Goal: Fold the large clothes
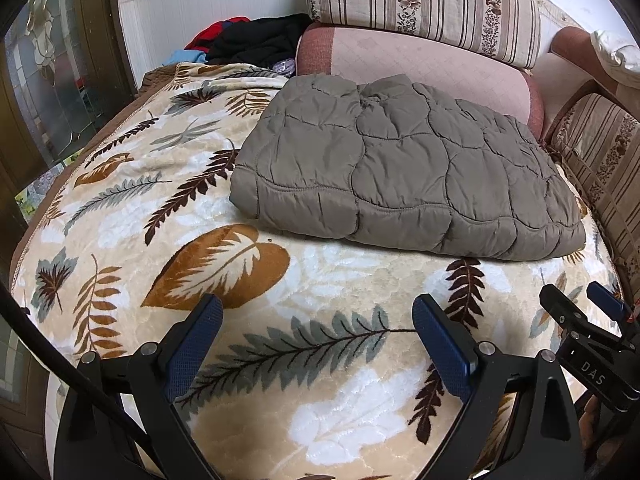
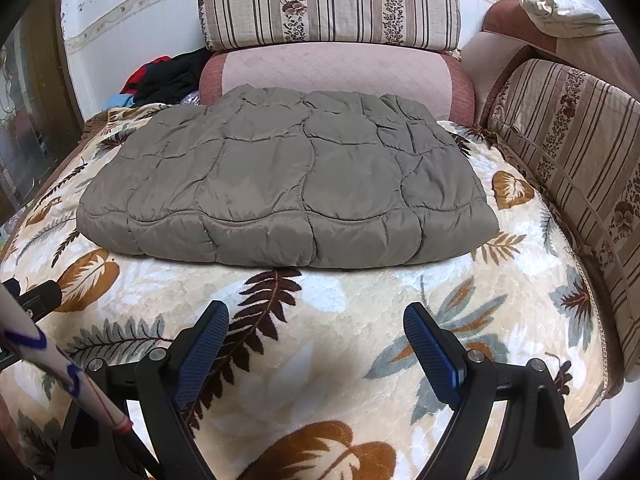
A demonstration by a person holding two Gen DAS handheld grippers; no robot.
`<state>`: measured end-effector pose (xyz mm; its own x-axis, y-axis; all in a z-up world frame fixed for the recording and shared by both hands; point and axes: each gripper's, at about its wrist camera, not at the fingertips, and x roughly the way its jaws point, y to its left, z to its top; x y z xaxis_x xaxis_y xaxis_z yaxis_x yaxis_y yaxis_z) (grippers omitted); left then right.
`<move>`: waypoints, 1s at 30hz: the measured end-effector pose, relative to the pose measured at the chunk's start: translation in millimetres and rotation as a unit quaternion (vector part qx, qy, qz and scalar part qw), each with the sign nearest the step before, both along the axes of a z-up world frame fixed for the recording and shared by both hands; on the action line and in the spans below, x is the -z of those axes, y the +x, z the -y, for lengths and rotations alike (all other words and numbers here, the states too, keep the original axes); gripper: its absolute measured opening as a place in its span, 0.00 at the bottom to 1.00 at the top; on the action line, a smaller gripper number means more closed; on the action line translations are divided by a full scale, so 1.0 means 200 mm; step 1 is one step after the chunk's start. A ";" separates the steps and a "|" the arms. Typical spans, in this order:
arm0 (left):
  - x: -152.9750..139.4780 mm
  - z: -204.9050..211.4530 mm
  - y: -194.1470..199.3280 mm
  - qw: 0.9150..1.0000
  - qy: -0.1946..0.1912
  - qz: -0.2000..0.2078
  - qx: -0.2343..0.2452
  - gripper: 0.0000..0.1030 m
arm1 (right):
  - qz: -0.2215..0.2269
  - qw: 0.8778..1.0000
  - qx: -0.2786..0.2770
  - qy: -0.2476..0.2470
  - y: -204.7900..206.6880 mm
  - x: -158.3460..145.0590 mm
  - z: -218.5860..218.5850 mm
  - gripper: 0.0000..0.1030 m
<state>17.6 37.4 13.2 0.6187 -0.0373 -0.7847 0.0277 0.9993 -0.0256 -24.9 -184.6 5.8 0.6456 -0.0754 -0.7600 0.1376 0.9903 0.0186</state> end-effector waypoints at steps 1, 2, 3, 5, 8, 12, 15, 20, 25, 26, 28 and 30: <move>0.00 0.00 0.00 1.000 0.000 0.000 0.000 0.92 | 0.001 1.000 0.000 0.000 0.00 0.00 0.00 0.89; 0.00 0.00 0.00 1.000 -0.001 0.000 0.001 0.92 | 0.002 1.000 0.000 0.000 0.00 0.00 0.00 0.89; 0.00 0.00 0.00 1.000 -0.001 0.000 0.002 0.92 | 0.002 1.000 0.000 0.001 0.00 0.00 0.00 0.89; 0.00 0.01 0.00 1.000 0.000 0.001 0.003 0.92 | 0.002 1.000 0.001 0.002 0.00 0.00 0.00 0.90; 0.00 0.01 0.00 1.000 -0.002 0.001 0.004 0.92 | 0.001 1.000 0.001 0.004 0.00 0.00 0.01 0.89; 0.00 0.02 0.00 1.000 -0.003 -0.001 0.005 0.92 | 0.000 1.000 0.000 0.003 0.00 0.00 0.00 0.89; 0.01 0.01 0.01 1.000 -0.006 -0.005 0.004 0.92 | -0.002 1.000 -0.002 0.003 0.00 0.01 0.00 0.89; 0.02 0.01 0.01 1.000 -0.007 -0.008 0.004 0.92 | -0.003 1.000 -0.004 0.004 0.01 0.02 0.00 0.90; 0.02 0.01 0.01 1.000 -0.006 -0.007 0.004 0.92 | -0.002 1.000 -0.007 0.005 0.01 0.02 -0.01 0.89; 0.02 0.01 0.01 1.000 -0.007 -0.007 0.004 0.92 | -0.002 1.000 -0.008 0.005 0.01 0.02 -0.01 0.89; 0.03 0.01 0.02 1.000 -0.007 -0.008 0.004 0.92 | -0.001 1.000 -0.008 0.005 0.01 0.02 -0.01 0.89; 0.03 0.01 0.01 1.000 -0.008 -0.008 0.005 0.92 | 0.000 1.000 -0.009 0.006 0.01 0.02 -0.01 0.90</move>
